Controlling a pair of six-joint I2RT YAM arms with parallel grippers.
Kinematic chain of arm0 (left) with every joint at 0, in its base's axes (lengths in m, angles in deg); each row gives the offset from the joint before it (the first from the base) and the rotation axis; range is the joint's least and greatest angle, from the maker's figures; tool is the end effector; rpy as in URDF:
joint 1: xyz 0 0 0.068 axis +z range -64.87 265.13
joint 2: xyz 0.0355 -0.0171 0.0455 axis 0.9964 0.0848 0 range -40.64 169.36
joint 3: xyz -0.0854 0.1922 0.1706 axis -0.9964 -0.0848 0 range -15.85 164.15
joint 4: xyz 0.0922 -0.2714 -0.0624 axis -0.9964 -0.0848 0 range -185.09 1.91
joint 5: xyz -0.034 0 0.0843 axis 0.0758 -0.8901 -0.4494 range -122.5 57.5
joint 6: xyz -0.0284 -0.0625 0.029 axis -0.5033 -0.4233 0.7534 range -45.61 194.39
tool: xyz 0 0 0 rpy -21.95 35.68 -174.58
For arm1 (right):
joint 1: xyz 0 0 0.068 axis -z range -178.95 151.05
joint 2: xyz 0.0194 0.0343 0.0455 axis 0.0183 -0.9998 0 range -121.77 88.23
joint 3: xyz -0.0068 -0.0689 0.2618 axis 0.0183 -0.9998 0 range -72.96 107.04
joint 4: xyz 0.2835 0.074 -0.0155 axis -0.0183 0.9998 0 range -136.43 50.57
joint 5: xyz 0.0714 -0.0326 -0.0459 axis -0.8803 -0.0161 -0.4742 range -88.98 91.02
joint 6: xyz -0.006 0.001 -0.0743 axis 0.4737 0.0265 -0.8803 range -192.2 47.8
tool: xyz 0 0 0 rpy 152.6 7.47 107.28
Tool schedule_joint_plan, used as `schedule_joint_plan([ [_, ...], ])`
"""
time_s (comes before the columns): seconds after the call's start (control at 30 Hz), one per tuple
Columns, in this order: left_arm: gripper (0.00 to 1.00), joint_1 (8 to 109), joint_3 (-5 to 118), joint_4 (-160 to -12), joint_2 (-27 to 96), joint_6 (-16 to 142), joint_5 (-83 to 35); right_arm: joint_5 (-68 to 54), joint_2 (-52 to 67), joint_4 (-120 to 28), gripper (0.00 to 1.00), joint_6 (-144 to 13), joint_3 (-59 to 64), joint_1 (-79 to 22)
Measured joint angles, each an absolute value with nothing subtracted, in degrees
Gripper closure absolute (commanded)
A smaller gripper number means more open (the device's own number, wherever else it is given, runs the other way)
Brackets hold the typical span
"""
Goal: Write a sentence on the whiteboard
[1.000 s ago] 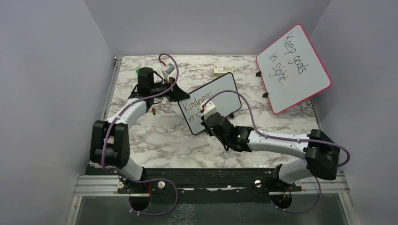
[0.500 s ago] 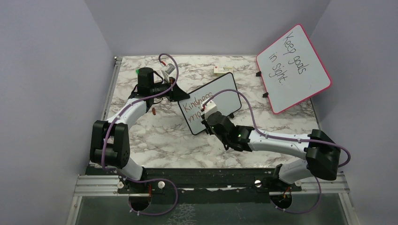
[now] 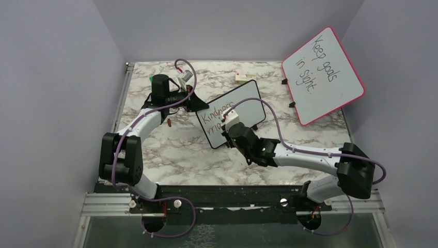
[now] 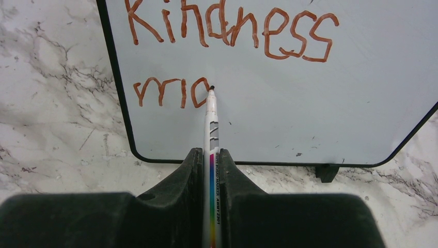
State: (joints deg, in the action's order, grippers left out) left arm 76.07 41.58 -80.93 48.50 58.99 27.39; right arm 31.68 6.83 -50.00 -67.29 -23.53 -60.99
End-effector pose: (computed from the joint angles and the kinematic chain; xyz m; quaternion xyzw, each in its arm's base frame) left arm 0.3675 -0.1133 0.2361 0.2292 0.7428 -0.5097 0.3688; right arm 0.1977 0.3045 0.2151 -0.2772 0.7923 0.0830 0.5372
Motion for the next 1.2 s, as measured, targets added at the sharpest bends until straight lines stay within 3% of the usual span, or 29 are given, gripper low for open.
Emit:
schedule_joint_plan([
  [1.2, 1.00, 76.1, 41.6, -80.9, 48.5, 59.0, 27.3, 30.3, 7.0, -46.2, 0.99, -64.5, -24.0, -60.8],
])
